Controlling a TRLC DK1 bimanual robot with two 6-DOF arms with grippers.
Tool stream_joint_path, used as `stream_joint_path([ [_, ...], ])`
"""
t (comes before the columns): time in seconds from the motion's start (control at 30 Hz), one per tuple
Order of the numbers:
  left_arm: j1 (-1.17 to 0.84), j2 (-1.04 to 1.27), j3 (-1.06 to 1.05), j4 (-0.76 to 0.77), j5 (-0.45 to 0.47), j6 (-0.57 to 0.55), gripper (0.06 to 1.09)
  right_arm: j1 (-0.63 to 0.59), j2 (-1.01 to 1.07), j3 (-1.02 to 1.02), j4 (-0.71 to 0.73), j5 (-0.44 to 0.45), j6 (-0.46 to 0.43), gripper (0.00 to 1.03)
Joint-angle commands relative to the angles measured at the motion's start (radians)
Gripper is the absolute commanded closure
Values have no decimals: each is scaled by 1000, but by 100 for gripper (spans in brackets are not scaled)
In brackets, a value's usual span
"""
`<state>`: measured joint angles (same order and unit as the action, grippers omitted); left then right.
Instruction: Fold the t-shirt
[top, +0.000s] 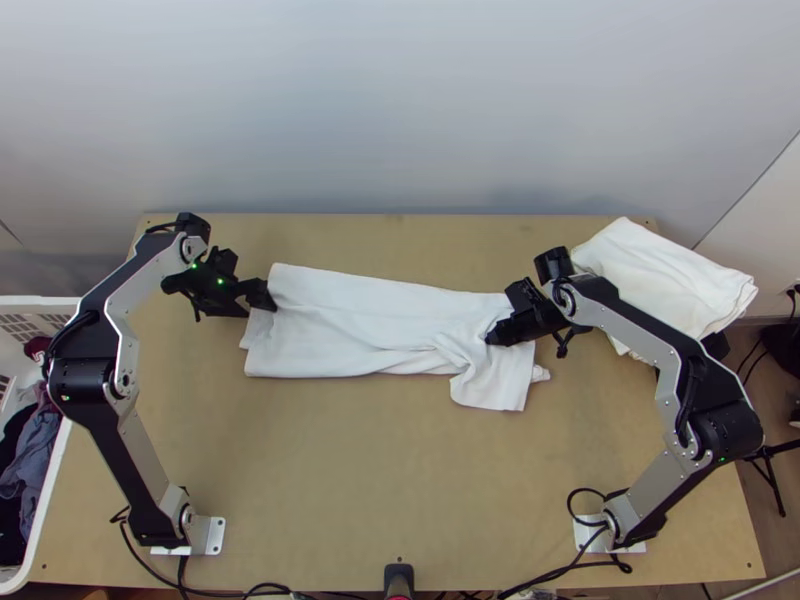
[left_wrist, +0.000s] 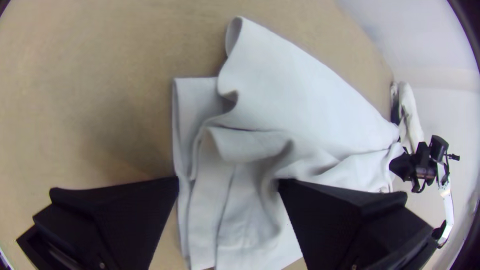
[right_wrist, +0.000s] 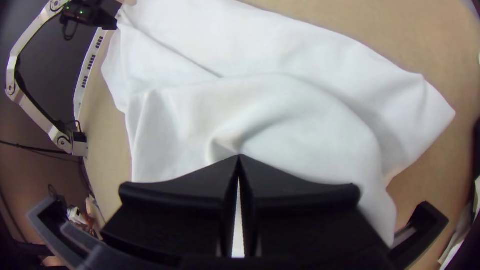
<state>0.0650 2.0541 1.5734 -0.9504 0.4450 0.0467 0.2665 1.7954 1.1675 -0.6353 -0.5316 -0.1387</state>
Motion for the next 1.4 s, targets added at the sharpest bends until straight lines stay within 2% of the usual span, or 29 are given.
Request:
stream_joint_path([
  [0.0, -4, 6, 13, -24, 66, -22, 11, 0, 9, -6, 9, 1, 2, 100],
  [0.5, -36, 57, 45, -34, 144, -84, 11, 4, 22, -20, 23, 1, -2, 100],
  [0.7, -94, 75, 54, -19, 147, -110, 11, -3, 24, -23, 25, 1, -4, 100],
  [1.0, -123, 86, 60, -17, 136, -130, 28, 0, 30, -31, 34, 1, -4, 100],
  [1.17, -129, 106, 60, -2, 130, -166, 51, 2, 32, -32, 36, 1, -4, 100],
  [1.3, -136, 107, 60, 21, 123, -200, 88, 2, 32, -37, 37, 2, -4, 100],
  [1.37, -136, 106, 60, 24, 106, -208, 103, 4, 32, -42, 42, 2, -4, 100],
])
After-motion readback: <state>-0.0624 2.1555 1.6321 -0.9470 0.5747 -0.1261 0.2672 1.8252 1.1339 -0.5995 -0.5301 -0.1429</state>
